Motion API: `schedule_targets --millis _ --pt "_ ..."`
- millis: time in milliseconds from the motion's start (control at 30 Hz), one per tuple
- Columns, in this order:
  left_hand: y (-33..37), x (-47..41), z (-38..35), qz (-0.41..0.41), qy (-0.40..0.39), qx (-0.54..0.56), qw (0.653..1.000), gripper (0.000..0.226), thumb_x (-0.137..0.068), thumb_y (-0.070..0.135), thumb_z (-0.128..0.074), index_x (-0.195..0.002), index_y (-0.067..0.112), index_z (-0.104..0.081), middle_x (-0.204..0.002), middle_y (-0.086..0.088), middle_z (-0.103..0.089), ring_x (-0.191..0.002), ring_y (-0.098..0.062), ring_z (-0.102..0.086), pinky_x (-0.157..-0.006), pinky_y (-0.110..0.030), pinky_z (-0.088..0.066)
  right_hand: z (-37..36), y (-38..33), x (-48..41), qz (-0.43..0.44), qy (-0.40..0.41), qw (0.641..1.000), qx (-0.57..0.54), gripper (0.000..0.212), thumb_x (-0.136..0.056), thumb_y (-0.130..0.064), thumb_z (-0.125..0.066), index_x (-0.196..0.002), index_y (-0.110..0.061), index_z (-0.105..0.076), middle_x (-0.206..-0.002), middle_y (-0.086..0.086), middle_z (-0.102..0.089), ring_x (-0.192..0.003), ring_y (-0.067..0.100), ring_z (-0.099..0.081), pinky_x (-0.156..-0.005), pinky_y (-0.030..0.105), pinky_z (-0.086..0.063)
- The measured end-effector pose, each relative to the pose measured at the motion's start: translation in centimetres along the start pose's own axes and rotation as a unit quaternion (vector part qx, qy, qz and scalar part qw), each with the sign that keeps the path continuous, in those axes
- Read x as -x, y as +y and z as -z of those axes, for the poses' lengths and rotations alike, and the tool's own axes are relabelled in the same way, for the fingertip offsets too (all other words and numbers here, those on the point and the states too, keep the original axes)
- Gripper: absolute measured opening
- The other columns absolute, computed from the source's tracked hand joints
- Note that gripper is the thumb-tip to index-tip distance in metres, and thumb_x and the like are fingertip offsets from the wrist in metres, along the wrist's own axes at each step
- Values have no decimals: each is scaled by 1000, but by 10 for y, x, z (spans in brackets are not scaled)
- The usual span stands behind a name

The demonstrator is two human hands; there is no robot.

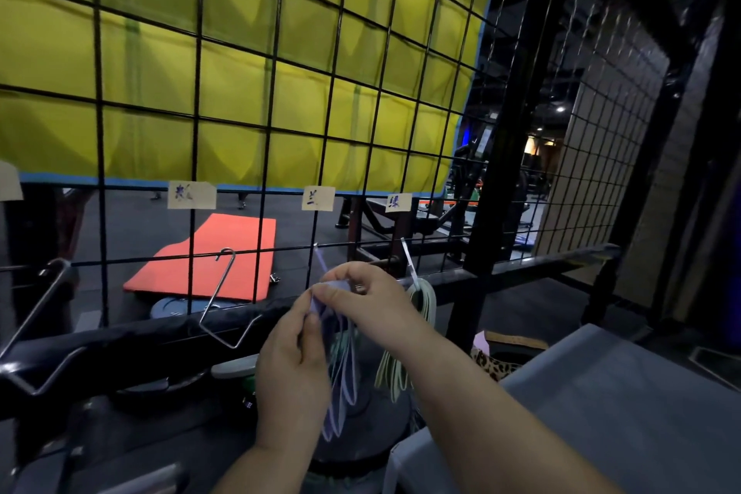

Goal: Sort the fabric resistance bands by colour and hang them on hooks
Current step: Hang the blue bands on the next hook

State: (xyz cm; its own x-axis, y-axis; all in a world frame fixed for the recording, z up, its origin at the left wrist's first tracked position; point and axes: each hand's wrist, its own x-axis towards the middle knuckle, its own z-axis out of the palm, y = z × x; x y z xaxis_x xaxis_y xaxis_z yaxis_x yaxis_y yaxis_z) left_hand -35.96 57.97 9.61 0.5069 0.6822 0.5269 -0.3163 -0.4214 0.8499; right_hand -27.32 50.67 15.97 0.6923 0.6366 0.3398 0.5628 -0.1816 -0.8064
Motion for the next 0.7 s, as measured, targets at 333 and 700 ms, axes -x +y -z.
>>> schedule_targets --millis 333,700 --pt "-3 -4 -3 -19 29 -40 999 37 -100 8 -45 -133 21 -56 -113 8 -47 -93 8 -44 -79 6 -25 -1 7 -8 -23 -14 996 -83 29 -72 -53 -70 -89 -30 -73 -90 -7 -71 -93 15 -67 -90 38 -51" --pt "2 -3 1 -21 45 -45 998 38 -98 13 -50 -127 37 -58 -96 12 -48 -91 2 -47 -72 5 -29 4 6 -14 -43 -78 984 -152 23 -96 -24 -59 -103 -5 -71 -87 3 -73 -82 15 -69 -70 23 -52"
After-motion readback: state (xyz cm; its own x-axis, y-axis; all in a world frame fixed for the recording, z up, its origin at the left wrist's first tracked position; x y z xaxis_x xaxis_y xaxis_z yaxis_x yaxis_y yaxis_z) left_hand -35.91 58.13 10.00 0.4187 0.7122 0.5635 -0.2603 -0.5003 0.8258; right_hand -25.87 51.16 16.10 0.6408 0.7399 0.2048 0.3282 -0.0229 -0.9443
